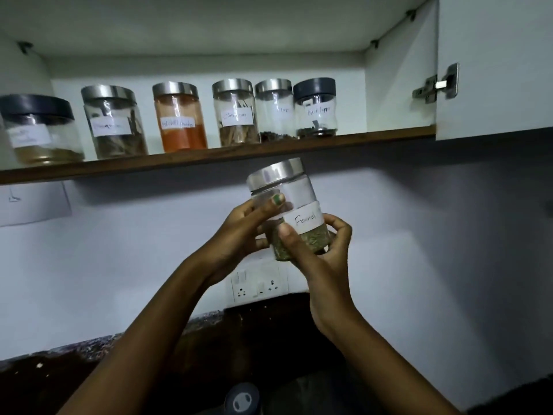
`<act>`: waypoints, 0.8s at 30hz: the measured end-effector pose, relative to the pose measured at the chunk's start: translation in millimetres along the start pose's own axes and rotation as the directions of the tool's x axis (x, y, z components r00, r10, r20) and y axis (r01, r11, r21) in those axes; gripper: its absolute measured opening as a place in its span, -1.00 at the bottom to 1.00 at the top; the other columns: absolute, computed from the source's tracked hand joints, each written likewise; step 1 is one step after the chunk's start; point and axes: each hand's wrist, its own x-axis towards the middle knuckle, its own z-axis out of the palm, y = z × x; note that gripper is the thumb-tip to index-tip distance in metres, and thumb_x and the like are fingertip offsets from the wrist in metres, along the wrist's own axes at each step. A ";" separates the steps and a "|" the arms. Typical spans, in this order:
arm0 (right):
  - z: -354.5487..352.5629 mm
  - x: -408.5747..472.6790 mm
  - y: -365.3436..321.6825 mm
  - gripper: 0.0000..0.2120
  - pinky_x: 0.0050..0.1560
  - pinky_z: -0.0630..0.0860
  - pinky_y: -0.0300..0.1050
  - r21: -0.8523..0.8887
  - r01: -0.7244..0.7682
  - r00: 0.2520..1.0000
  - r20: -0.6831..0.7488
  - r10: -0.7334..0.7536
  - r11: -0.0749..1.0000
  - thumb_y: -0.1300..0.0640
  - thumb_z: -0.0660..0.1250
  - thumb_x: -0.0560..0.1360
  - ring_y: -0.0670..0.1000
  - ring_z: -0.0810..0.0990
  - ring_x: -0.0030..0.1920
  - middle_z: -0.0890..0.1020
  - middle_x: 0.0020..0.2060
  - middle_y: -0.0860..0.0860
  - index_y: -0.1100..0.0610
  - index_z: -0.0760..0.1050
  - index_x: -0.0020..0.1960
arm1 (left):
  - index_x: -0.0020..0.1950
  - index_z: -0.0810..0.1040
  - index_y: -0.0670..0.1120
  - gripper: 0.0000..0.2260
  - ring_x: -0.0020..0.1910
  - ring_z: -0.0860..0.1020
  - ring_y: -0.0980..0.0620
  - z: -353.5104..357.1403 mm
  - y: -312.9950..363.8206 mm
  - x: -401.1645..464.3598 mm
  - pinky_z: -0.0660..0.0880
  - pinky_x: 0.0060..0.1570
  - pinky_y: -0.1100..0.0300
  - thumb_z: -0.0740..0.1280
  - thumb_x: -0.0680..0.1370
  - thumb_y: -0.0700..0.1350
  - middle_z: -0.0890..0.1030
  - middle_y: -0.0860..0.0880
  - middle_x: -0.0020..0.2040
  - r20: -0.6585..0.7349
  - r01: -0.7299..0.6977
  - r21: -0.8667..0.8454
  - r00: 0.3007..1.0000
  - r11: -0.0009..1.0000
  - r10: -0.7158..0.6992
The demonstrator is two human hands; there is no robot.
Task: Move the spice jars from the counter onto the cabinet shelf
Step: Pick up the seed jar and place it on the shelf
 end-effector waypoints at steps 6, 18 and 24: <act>-13.8 1.5 -8.4 -0.42 0.06 0.56 -0.23 -0.180 0.115 0.975 0.207 -0.077 0.977 -0.05 0.41 0.34 -0.21 0.53 0.13 0.48 0.25 -0.08 -0.24 0.26 0.29 | 0.24 0.52 -0.04 -0.37 0.15 0.61 -0.06 6.9 6.2 -6.6 0.60 0.01 0.10 0.37 0.31 0.30 0.64 -0.07 0.17 -0.063 -0.041 -0.150 0.998 0.988 0.032; -28.3 0.1 -28.3 -0.03 -0.20 0.48 -0.51 -0.292 0.176 0.954 0.284 -0.091 0.940 -0.07 0.48 0.18 -0.46 0.52 0.00 0.47 0.06 -0.40 -0.24 0.04 0.47 | 0.23 0.53 0.05 -0.52 0.17 0.60 0.10 25.9 18.2 -7.5 0.60 -0.05 0.18 0.15 0.44 0.26 0.63 0.07 0.19 -0.053 -0.090 -0.279 0.996 0.956 0.078; -29.2 -1.1 -32.0 -0.11 -0.20 0.47 -0.52 -0.292 0.196 0.957 0.266 -0.118 0.936 -0.08 0.47 0.20 -0.48 0.50 0.00 0.46 0.05 -0.42 -0.33 0.05 0.39 | 0.14 0.59 0.10 -0.57 0.15 0.61 0.08 29.6 19.1 -6.0 0.61 -0.01 0.14 0.12 0.46 0.27 0.66 0.05 0.12 -0.064 -0.098 -0.261 0.994 0.960 0.084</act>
